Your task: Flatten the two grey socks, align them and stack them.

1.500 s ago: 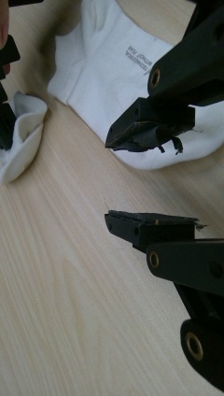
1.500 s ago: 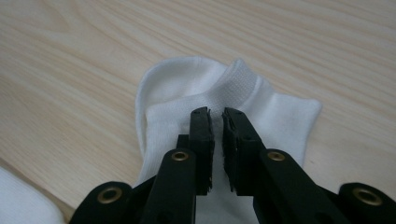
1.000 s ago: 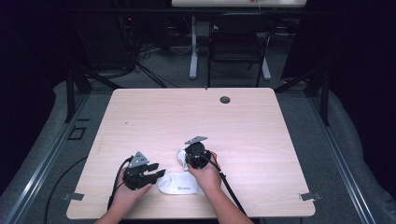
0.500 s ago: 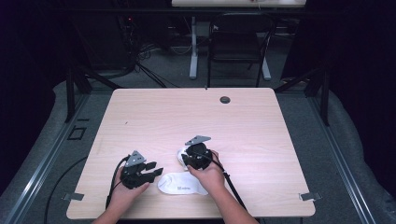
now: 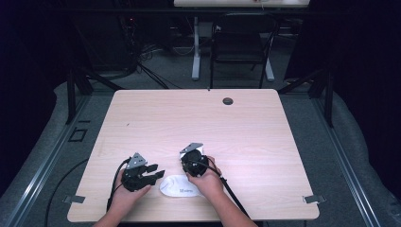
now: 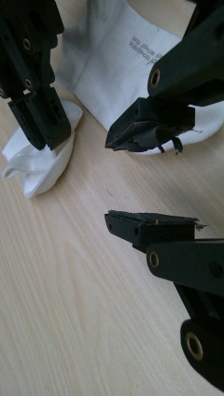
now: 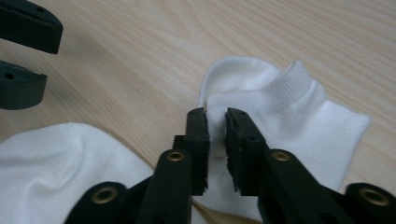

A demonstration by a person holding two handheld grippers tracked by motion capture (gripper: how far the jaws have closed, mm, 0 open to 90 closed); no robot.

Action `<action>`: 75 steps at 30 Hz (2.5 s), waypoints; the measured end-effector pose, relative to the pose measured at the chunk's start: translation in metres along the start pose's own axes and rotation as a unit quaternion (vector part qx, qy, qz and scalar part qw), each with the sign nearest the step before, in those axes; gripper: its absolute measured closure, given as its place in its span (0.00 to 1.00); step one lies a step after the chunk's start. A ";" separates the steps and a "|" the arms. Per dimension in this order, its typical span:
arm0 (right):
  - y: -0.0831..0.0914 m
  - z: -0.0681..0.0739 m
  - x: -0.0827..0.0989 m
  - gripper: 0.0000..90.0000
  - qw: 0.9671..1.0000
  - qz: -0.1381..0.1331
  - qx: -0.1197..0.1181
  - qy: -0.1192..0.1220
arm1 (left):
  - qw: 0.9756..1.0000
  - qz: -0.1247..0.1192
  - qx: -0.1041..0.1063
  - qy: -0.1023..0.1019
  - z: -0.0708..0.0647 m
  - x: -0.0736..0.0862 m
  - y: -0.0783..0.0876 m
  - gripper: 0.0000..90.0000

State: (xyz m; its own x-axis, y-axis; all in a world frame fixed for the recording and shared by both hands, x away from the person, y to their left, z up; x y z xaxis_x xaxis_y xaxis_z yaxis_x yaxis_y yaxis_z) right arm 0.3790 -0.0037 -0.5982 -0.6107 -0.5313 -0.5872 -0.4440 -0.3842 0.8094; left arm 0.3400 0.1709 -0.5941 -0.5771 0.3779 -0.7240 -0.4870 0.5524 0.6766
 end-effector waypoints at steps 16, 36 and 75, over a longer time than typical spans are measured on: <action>0.026 0.003 -0.010 0.99 0.997 -0.049 -0.034 -0.053 | 1.000 -0.002 -0.003 0.003 0.003 0.000 0.000 0.64; 0.054 -0.032 0.012 0.99 0.992 -0.081 -0.033 -0.096 | 1.000 0.003 -0.008 -0.005 0.001 -0.003 -0.001 0.63; 0.045 -0.082 0.063 0.98 0.987 -0.054 -0.002 -0.151 | 0.997 0.064 -0.015 -0.031 -0.003 -0.032 -0.061 0.69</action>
State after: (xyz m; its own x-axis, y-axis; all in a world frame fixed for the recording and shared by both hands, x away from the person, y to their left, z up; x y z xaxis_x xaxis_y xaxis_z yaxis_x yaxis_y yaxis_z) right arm 0.3742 -0.1160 -0.5985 -0.7279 -0.2383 -0.6429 -0.5148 -0.4293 0.7421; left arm 0.3858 0.1226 -0.6121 -0.5947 0.4902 -0.6372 -0.4321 0.4734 0.7675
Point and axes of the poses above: each handheld gripper's, and its own axes: y roughly backward along the jaws, x roughly out of its underside, z roughly to its left, the point moved 5 cm from there along -y, roughly forward along the jaws, and after that the axes turned 5 degrees about z, right-handed, at the moved point
